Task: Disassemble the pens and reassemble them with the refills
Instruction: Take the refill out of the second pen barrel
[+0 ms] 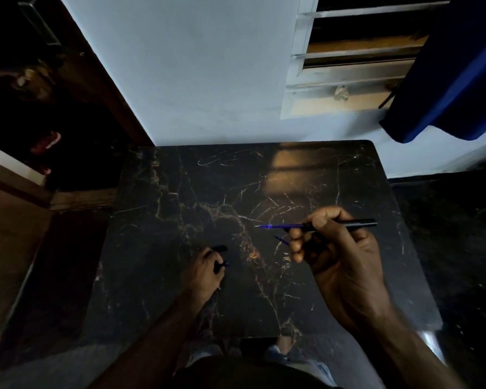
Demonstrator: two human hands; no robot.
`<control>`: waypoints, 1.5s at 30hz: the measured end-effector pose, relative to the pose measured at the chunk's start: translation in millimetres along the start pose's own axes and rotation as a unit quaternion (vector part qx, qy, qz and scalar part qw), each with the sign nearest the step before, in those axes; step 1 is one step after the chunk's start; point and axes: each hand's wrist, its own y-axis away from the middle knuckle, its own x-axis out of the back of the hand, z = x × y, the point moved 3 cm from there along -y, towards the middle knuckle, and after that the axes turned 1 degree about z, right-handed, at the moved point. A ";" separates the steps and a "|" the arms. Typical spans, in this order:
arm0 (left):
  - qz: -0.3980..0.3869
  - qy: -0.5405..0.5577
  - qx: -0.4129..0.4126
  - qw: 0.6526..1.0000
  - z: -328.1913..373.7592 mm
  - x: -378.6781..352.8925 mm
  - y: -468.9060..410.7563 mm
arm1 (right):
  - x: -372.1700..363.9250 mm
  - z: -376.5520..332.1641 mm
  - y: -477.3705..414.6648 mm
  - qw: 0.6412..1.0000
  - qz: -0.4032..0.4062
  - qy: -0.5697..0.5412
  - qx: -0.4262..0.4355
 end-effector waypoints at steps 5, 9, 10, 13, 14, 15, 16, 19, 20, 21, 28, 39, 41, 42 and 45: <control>0.015 0.003 0.010 1.000 -0.9 0.6 0.4 | 1.2 0.2 0.6 1.000 0.003 -0.003 0.004; 0.058 -0.001 0.035 0.998 -3.5 5.3 1.4 | 0.7 -1.9 0.7 1.000 0.007 -0.002 0.001; 0.062 -0.001 0.047 0.997 -4.0 5.9 1.4 | 0.8 -2.3 0.8 1.000 0.008 -0.002 0.000; 0.069 0.019 0.070 0.995 -6.4 6.3 0.7 | 1.5 -2.8 1.4 1.000 0.011 -0.001 0.001; 0.069 0.026 0.076 0.994 -7.3 6.1 0.5 | 1.7 -2.7 1.4 1.000 0.012 -0.002 0.002; 0.066 0.027 0.079 0.994 -8.0 5.9 0.4 | 1.8 -2.8 1.7 1.000 0.011 -0.003 0.002; 0.064 0.026 0.079 0.994 -8.4 5.3 0.4 | 1.7 -2.9 1.7 1.000 0.011 -0.002 0.001; 0.067 0.039 0.073 0.994 -8.7 4.1 1.6 | 0.7 -3.5 1.6 1.000 0.010 -0.002 0.000; 0.068 0.043 0.071 0.994 -8.4 3.7 1.9 | 0.2 -3.8 1.8 1.000 0.011 -0.001 0.000; 0.069 0.043 0.070 0.994 -8.0 3.6 2.4 | -0.3 -4.1 1.8 1.000 0.011 -0.001 -0.001; 0.063 0.060 0.069 0.994 -4.5 3.6 4.6 | -0.6 -5.1 2.4 1.000 0.008 -0.002 0.003; 0.102 0.124 0.115 0.980 1.5 13.9 2.5 | -1.2 -4.2 3.0 1.000 0.015 -0.004 -0.002; 0.121 0.166 0.165 0.965 -6.5 19.4 -1.4 | -2.3 -4.7 2.7 1.000 0.017 -0.006 -0.002; 0.121 0.174 0.187 0.959 -11.3 21.4 -4.0 | -2.1 -4.7 2.7 1.000 0.018 -0.006 -0.003; 0.125 0.181 0.218 0.951 -21.1 26.3 -9.8 | -1.0 -4.2 2.3 1.000 0.018 -0.008 -0.003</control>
